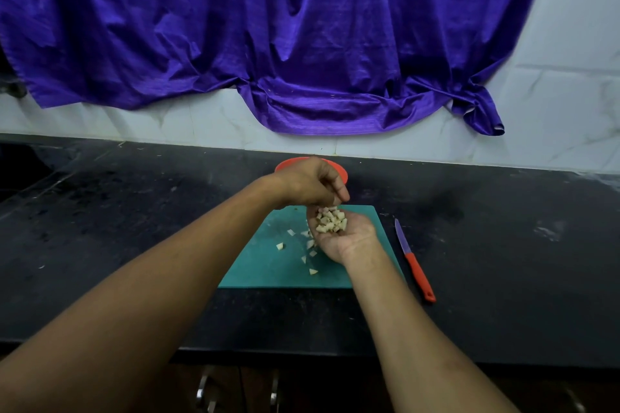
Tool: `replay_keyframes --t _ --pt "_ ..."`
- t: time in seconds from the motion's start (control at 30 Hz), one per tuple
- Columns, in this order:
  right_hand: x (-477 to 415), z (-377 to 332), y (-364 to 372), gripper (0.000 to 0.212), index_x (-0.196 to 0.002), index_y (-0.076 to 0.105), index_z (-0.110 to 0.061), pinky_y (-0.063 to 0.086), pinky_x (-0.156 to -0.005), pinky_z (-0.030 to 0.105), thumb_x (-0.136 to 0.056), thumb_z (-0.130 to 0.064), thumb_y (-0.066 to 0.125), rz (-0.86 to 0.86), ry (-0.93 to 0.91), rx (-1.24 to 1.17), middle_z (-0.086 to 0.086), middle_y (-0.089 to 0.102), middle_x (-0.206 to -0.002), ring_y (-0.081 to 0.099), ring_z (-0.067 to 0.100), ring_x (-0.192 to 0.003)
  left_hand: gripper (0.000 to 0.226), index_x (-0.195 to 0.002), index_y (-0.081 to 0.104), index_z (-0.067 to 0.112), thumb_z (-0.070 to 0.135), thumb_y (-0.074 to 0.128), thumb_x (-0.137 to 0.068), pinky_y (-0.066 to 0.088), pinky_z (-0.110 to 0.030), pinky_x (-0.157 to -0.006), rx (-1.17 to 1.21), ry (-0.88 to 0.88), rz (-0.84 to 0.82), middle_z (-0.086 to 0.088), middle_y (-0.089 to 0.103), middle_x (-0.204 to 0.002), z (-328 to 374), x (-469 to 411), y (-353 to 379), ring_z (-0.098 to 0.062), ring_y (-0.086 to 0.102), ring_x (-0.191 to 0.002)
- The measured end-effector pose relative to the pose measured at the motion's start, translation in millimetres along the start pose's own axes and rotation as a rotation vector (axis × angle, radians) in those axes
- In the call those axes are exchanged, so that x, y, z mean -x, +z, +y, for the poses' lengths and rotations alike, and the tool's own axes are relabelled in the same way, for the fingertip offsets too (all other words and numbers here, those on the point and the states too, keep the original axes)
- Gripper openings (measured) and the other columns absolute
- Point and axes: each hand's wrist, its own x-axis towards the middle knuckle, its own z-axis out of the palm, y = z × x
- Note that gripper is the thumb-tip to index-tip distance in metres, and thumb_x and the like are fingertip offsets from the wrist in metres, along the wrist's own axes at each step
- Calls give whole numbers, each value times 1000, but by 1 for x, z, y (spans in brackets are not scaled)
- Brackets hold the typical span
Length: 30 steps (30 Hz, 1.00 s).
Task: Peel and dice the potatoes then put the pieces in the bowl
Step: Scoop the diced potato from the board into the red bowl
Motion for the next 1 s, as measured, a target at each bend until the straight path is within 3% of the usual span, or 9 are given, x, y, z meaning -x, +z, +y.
replay_keyframes --t 0.17,0.33,0.43,0.6,0.67,0.77,0.9,1.0 --pt "0 -6 0 42 -106 63 8 57 -73 43 -109 -10 25 -1 3 -16 26 68 -94 66 36 -86 11 -98 74 12 5 68 -94 58 -33 -80 175 -11 88 -8 78 -96 -8 -1 -4 -14 71 -82" --pt "0 -18 5 40 -104 61 7 57 -81 40 -110 -13 28 -5 1 -59 27 66 -97 66 35 -86 10 -103 74 7 6 66 -97 53 -19 -60 256 -47 183 0 72 -84 -29 3 -11 -6 63 -68" --pt "-2 -33 20 42 -111 60 12 59 -78 42 -111 -15 27 -23 -22 -21 32 66 -103 67 38 -91 11 -105 73 7 9 65 -98 52 -20 -60 255 -92 206 -3 69 -86 -50 7 -14 -7 61 -68" --pt "-28 -55 66 43 -115 62 6 61 -71 46 -111 -20 29 4 -112 53 26 65 -109 67 37 -95 13 -105 74 7 6 64 -97 52 -23 -59 277 -184 159 -3 70 -87 -79 7 -7 -10 61 -70" --pt "-45 -59 82 41 -110 64 4 60 -84 46 -109 -18 29 14 -176 168 25 65 -112 67 34 -101 12 -105 73 8 7 64 -98 52 -24 -59 277 -198 142 -3 68 -84 -87 5 -4 -10 61 -70" --pt "-72 -60 94 34 -110 70 0 53 -102 45 -104 -15 40 36 -293 560 17 72 -111 69 29 -98 10 -102 73 11 9 64 -98 52 -27 -62 279 -208 129 -2 67 -83 -98 2 -1 -11 61 -70" --pt "-92 -55 95 33 -113 72 -1 54 -96 43 -103 -16 45 37 -375 1102 15 72 -115 68 30 -107 9 -100 72 13 10 64 -98 52 -26 -63 291 -211 112 -1 69 -85 -106 1 0 -10 61 -70" --pt "-93 -52 98 36 -118 70 1 49 -89 34 -107 -18 42 -16 -501 1293 12 72 -114 65 25 -107 11 -105 72 9 8 63 -98 52 -25 -64 288 -218 103 -2 69 -87 -110 3 1 -10 60 -71"
